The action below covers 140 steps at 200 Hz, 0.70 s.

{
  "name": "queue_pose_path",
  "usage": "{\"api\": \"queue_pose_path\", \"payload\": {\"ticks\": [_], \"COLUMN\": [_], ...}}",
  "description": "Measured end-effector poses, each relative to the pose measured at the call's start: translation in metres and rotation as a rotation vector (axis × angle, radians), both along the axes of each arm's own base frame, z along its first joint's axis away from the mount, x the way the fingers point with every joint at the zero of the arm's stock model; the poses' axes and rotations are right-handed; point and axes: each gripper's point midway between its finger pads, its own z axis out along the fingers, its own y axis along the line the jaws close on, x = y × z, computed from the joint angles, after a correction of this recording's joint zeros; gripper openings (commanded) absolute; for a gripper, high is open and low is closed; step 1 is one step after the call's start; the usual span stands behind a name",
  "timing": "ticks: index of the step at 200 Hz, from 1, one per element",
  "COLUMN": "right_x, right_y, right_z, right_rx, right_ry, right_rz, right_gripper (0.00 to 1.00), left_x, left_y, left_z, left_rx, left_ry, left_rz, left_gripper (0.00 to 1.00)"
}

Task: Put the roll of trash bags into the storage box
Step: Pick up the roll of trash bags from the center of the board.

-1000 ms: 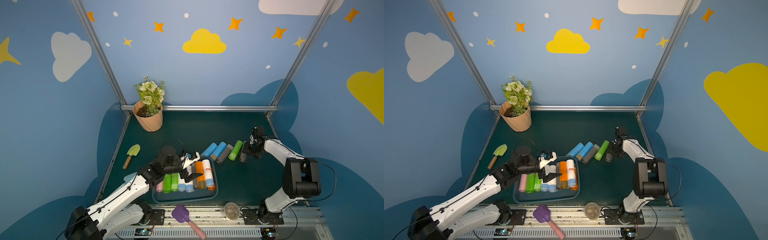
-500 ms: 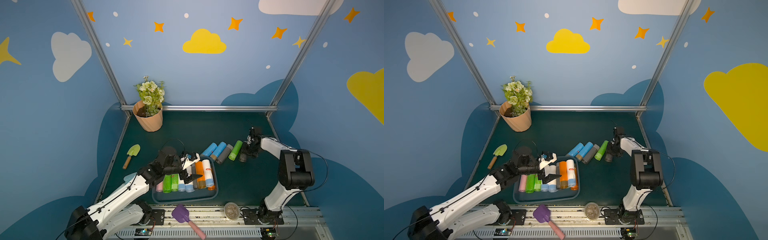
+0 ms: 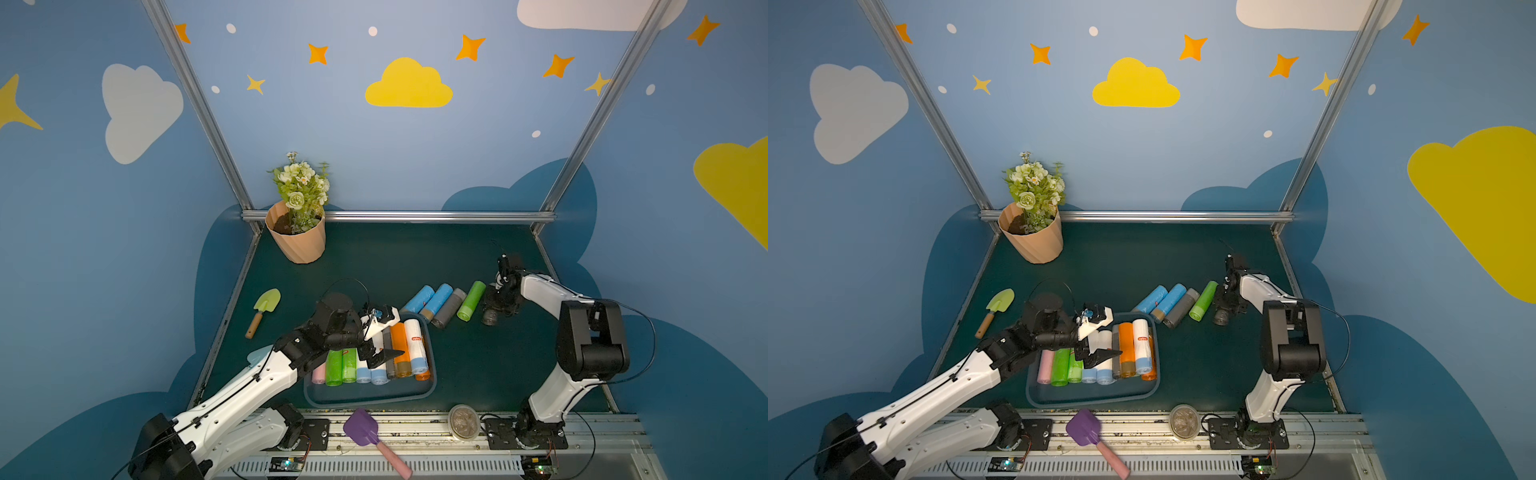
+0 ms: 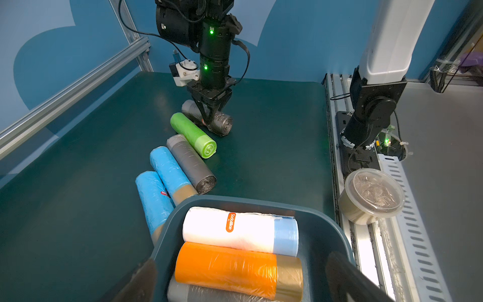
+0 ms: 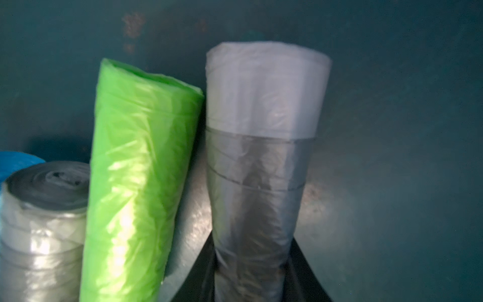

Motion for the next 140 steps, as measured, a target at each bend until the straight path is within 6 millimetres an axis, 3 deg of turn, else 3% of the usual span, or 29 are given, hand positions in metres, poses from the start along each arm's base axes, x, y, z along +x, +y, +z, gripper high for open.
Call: {"api": "queue_pose_path", "payload": {"ticks": [36,73,140], "right_x": [-0.013,-0.034,-0.081], "right_y": [0.007,0.040,0.086], "right_z": [0.038,0.074,0.102], "right_rx": [-0.005,0.006,0.049], "right_ry": [-0.067,-0.127,-0.107], "right_rz": [0.013,0.098,0.172], "right_gripper": [0.30,0.30,0.31], "left_x": [-0.002,-0.005,-0.016], "left_y": [0.002,0.005,0.021], "left_z": [0.003,0.004,0.033], "left_rx": [0.006,0.039,-0.020], "left_ry": [-0.008,-0.004,-0.072], "left_rz": [-0.005,-0.015,0.009], "left_gripper": [1.00,1.00,1.00]}}
